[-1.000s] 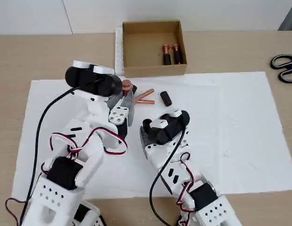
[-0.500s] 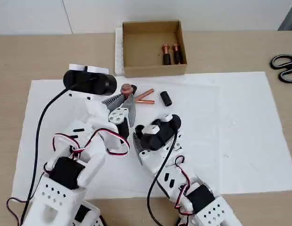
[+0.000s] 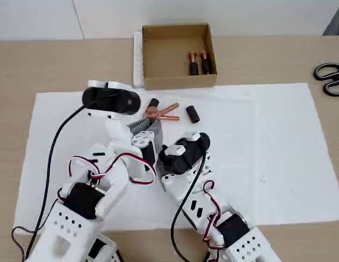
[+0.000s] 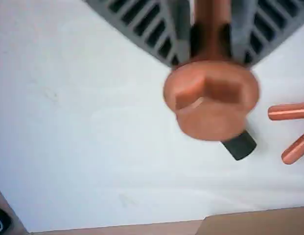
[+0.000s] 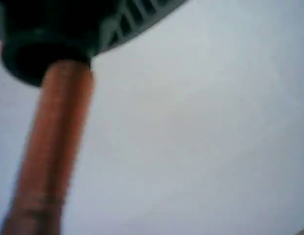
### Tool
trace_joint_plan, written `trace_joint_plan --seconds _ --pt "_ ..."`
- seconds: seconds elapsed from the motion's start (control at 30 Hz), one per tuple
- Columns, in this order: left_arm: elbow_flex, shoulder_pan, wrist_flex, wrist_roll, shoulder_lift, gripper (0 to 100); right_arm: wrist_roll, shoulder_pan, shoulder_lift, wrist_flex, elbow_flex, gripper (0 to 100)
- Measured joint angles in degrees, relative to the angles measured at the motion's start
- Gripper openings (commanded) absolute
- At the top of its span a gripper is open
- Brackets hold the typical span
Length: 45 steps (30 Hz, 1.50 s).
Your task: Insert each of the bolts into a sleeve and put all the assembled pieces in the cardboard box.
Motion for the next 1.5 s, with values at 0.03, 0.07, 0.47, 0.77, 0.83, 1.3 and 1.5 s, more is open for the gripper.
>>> trace_joint_plan --seconds 0.03,0.07,0.47,0.77,0.83,1.3,1.5 --pt "0.0 0.1 0.0 0.0 0.0 1 0.0 0.0 0.0 0.0 0.0 0.4" --pt "0.0 0.2 0.0 0.0 0.0 1 0.0 0.0 0.0 0.0 0.0 0.4" --pt "0.4 0.4 -0.2 0.0 0.0 1 0.0 -0.1 0.0 0.0 0.1 0.4" --pt "0.4 0.4 -0.4 0.0 0.0 1 0.0 -0.1 0.0 0.0 0.1 0.4" --pt "1.1 0.4 -1.5 0.0 0.0 1 0.0 -0.1 0.0 0.0 0.1 0.4" --pt "3.8 0.6 -3.9 0.0 0.0 1 0.0 -0.1 0.0 0.0 0.1 0.4" --pt "3.8 0.7 -1.1 0.0 0.0 1 0.0 -0.1 0.0 0.0 0.1 0.4"
